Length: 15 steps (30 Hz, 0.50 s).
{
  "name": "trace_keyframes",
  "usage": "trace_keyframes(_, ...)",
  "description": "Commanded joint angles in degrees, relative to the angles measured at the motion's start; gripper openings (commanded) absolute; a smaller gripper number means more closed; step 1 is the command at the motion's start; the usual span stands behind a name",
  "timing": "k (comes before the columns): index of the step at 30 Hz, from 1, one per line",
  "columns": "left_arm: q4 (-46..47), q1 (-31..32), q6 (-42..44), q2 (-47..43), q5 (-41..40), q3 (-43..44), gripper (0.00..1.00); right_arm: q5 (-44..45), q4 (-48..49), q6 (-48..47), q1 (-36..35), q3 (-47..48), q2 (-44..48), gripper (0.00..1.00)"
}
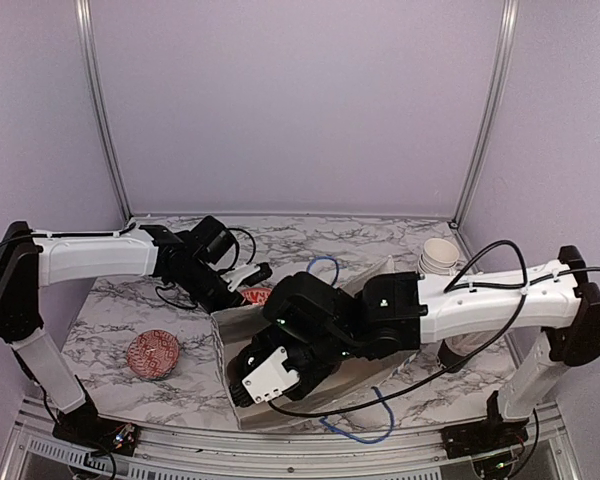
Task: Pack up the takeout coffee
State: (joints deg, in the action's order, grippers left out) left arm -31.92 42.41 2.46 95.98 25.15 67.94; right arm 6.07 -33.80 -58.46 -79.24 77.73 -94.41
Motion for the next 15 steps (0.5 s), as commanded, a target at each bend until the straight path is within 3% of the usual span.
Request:
trace_keyframes(1, 0.6, 0.5, 2.1, 1.9, 5.2, 0.4, 0.59, -5.0, -13.2, 4.1, 2.4, 10.3, -6.4, 0.33)
trace_keyframes(6, 2.2, 0.4, 2.3, 2.3, 6.5, -0.2, 0.59, -8.5, -19.1, 5.1, 4.3, 15.4, -11.0, 0.30)
trace_keyframes(15, 2.4, -3.8, 0.9, -4.1, 0.4, -1.2, 0.63, -11.4, -13.9, 6.4, 6.7, 11.1, -9.2, 0.30)
